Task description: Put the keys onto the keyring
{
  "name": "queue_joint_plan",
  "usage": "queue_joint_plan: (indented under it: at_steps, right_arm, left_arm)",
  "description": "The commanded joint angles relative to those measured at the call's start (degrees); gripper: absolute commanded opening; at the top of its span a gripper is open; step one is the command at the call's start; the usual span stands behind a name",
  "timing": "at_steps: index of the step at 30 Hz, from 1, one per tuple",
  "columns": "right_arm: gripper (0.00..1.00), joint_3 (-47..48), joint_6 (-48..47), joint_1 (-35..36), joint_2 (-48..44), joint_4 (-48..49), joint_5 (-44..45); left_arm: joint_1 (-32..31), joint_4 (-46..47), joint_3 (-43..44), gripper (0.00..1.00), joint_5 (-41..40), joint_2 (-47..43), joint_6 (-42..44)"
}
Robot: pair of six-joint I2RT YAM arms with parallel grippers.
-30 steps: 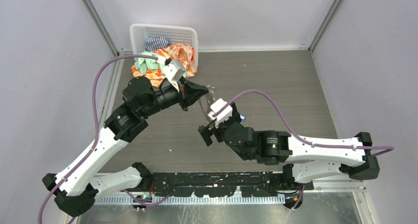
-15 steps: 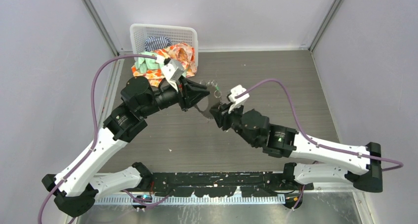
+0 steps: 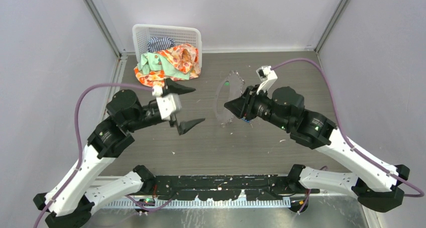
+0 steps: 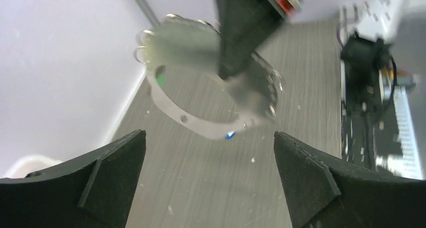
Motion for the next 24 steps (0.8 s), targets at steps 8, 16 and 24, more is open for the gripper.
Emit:
queue_joint_plan:
  at_steps: [8,16,24]
  right_arm:
    - [0.01,3.32,20.53,-12.42,5.40,1.79,-27.69]
    - [0.01,-2.40,34.31,-16.31,11.01,17.75,-41.55]
    - [0.01,-6.87,42.03,-16.31,12.48,28.60,-43.17]
  left_arm:
    - [0.07,-5.86,-13.30,1.00,13.37,-10.45,47.39]
    - [0.02,-0.27,-21.26,0.93,16.73,-13.16,60.70]
    - [-1.40,12.79,-25.80,0.73,13.57,-12.55,52.72]
